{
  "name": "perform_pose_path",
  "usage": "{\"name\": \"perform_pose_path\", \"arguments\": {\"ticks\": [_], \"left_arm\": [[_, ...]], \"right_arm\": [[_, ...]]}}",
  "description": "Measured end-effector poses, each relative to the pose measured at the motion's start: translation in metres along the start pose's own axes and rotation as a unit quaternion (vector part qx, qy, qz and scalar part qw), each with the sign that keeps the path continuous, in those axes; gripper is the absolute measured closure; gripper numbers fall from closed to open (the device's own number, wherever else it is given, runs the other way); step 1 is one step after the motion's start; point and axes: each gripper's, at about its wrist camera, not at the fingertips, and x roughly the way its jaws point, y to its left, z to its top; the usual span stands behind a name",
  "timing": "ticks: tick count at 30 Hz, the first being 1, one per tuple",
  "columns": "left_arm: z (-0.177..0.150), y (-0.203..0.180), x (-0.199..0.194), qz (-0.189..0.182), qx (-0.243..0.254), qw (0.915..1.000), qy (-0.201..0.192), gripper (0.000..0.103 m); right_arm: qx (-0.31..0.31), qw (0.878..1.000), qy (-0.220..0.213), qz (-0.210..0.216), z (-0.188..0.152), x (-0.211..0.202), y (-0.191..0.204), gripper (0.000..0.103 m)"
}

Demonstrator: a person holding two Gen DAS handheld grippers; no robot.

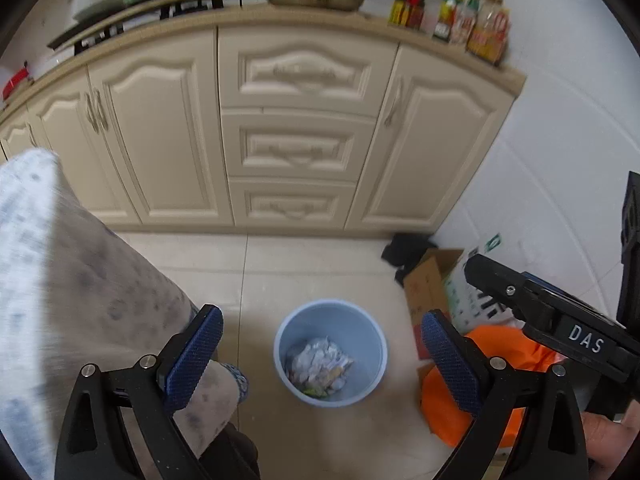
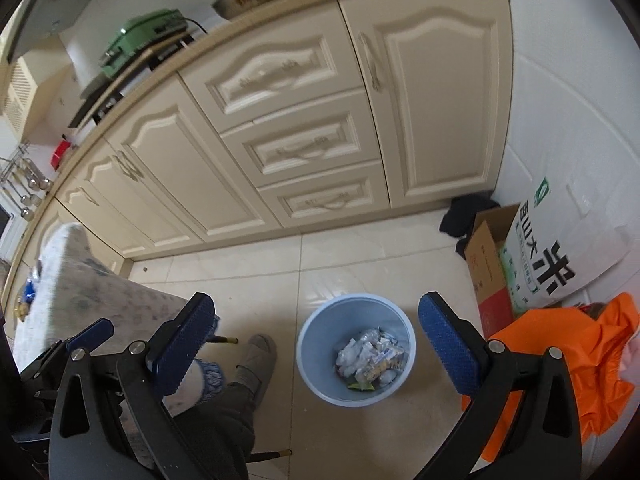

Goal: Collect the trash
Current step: 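Move both tools back over the table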

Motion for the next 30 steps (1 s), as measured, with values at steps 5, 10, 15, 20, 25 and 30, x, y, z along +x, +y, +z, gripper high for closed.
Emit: {"name": "perform_pose_path", "arguments": {"ticks": [5, 10, 15, 20, 25, 30], "left_arm": [[-0.013, 0.013, -0.065, -0.004, -0.004, 0.9990, -0.045, 0.002], [-0.039, 0.039, -0.138, -0.003, -0.012, 0.9961, -0.087, 0.001], [-0.072, 0.071, -0.208, 0.014, -0.024, 0.9909, -0.132, 0.001], [-0.105, 0.101, -0.265, 0.037, -0.046, 0.9847, -0.164, 0.001], [-0.141, 0.130, -0.315, 0.072, -0.068, 0.9765, -0.191, 0.001], [-0.173, 0.156, -0.353, 0.108, -0.092, 0.9678, -0.207, 0.001]], "right_arm": [[-0.011, 0.999, -0.031, 0.011, 0.004, -0.041, 0.025, 0.000], [-0.032, 0.997, -0.064, 0.030, 0.006, -0.083, 0.059, 0.000], [-0.071, 0.992, -0.083, 0.055, 0.001, -0.113, 0.108, 0.000], [-0.109, 0.986, -0.091, 0.083, -0.008, -0.128, 0.157, 0.000], [-0.147, 0.978, -0.092, 0.118, -0.020, -0.136, 0.213, 0.000], [-0.192, 0.966, -0.087, 0.150, -0.033, -0.137, 0.270, 0.000]]}}
